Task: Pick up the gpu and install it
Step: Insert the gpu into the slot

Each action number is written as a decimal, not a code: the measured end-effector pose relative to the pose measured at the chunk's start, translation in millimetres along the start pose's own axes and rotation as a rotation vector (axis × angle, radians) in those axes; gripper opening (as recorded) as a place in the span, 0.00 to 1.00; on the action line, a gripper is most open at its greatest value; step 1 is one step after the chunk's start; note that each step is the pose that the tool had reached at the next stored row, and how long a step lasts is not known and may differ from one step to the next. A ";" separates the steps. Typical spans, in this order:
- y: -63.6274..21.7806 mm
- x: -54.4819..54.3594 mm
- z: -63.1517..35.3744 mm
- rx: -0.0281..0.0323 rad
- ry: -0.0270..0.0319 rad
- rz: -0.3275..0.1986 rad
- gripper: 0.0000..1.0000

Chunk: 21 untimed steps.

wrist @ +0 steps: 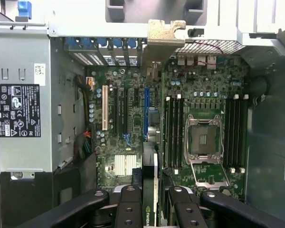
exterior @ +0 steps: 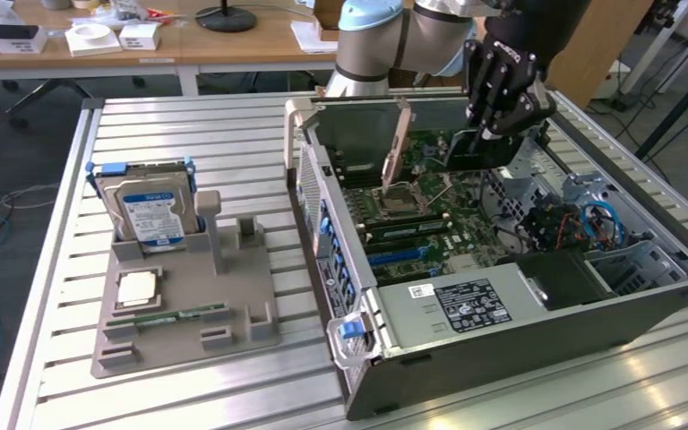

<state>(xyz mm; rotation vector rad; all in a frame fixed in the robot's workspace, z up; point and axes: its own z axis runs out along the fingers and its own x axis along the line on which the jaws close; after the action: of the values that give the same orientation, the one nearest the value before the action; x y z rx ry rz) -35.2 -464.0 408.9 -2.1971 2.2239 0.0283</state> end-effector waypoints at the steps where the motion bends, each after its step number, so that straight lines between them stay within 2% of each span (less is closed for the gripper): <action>1: 0.0 0.0 1.4 0.0014 0.0000 -0.003 0.26; 21: 0.3 0.9 37.8 0.0019 0.0000 -0.007 0.26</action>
<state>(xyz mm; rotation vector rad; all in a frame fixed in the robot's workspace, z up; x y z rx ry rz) -35.6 -464.0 371.1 -2.2040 2.2151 0.0260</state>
